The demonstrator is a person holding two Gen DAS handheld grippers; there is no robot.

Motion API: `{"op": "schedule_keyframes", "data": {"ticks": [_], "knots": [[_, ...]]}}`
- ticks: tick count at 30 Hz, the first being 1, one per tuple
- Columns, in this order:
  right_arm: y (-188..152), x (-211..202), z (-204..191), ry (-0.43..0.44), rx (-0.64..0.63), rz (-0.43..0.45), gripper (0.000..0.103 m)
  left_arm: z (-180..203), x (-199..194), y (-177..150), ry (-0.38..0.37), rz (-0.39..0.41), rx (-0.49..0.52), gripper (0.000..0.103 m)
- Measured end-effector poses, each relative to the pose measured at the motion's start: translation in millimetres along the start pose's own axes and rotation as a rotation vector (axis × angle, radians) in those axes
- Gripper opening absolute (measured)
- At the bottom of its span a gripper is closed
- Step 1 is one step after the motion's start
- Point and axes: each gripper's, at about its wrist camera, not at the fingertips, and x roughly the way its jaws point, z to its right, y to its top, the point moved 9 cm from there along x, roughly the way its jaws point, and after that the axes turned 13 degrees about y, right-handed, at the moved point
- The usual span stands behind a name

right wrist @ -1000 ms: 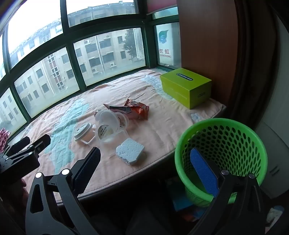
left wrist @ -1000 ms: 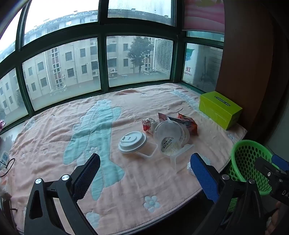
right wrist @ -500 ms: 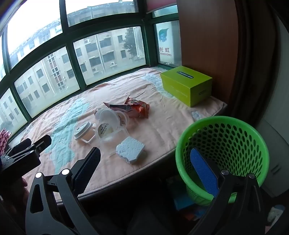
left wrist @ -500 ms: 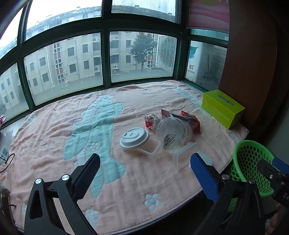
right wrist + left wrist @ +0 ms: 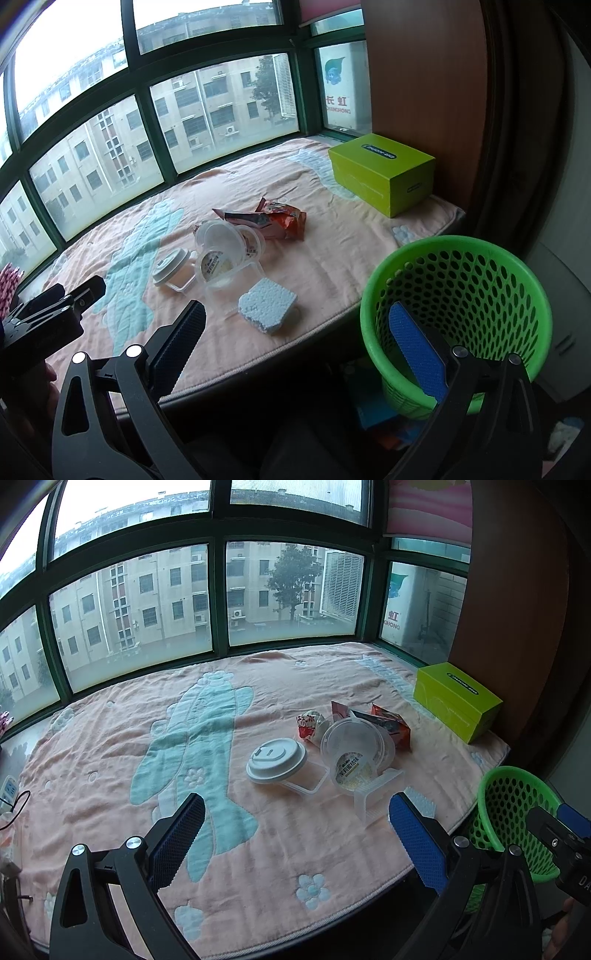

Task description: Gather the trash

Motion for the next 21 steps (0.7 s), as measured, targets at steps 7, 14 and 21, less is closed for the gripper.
{"op": "schedule_keyframes", "data": {"ticks": [7, 14, 21], "knots": [[0.2, 0.2, 0.0, 0.001, 0.002, -0.001, 0.098, -1.7, 0.6, -1.5, -0.001, -0.005, -0.004, 0.097], [-0.5, 0.5, -0.3, 0.002, 0.004, -0.002, 0.098, -4.3, 2.1, -3.0, 0.004, -0.011, -0.007, 0.097], [-0.9, 1.5, -0.9, 0.0, 0.0, -0.003, 0.098, -4.4, 4.2, -2.0, 0.009, -0.018, -0.006, 0.097]]}}
